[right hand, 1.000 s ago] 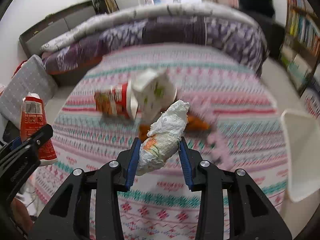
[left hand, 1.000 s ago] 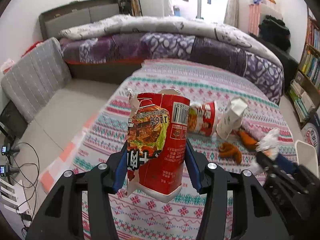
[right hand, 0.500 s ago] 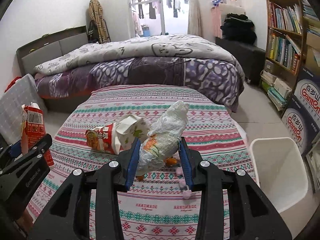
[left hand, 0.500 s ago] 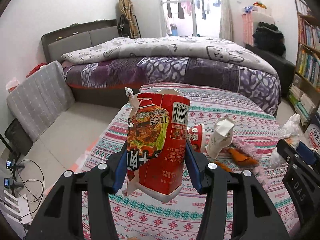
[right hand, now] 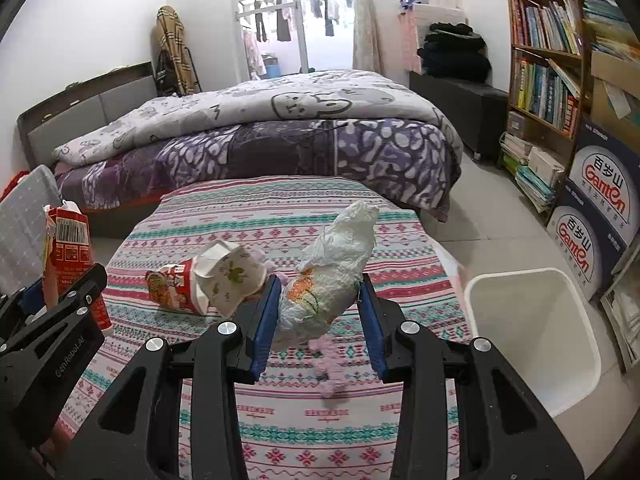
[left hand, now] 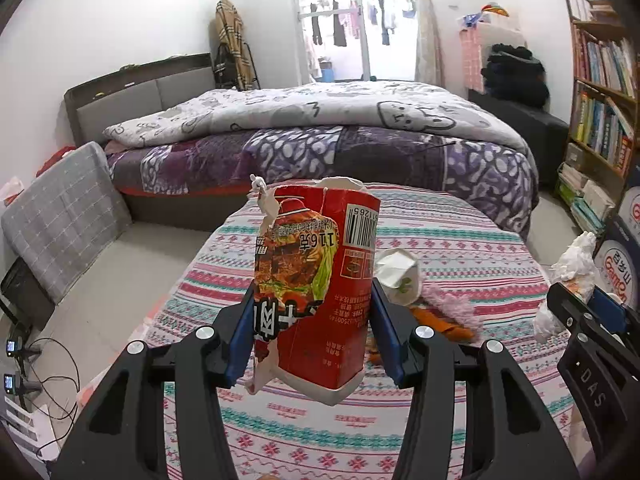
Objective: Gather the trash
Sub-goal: 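Carry the white bag over the bin and open the right tool while the left tool holds the packet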
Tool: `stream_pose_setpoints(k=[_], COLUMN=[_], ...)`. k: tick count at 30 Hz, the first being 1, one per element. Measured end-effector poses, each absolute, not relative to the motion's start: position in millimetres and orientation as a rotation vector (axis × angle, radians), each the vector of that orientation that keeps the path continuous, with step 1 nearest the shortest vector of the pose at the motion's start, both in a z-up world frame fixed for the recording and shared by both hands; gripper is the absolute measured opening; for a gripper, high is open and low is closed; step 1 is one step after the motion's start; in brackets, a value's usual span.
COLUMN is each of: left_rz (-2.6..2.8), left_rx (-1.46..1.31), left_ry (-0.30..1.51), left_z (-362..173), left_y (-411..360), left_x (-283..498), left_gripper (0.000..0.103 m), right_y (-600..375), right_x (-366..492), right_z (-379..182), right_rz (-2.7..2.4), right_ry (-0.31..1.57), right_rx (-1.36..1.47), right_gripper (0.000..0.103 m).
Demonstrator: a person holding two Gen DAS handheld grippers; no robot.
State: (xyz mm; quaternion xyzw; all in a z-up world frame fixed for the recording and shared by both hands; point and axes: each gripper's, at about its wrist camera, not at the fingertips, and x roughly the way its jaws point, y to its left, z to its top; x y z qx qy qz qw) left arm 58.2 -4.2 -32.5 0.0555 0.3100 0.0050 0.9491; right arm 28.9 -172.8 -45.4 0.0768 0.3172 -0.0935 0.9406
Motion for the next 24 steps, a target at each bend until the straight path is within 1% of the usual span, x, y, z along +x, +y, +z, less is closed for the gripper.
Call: stream_pose_setpoints(k=[14,24], left_rz=[-0.086,-0.162], left_rx=[0.140,0.161], left_ry=[0.608,0.598], left_z=[-27,-27], left_y=[-59,-102], left_x=[52,47], left_gripper=[0.052,0.052], right_y=[-217,-279], right_x=[10,-9], right_z=[-39,-34], right_rz=[-0.274,-0.412], right_ry=[0.633,0.617], right_rx=[0.186,0.264], right_gripper=[0.037,0.037])
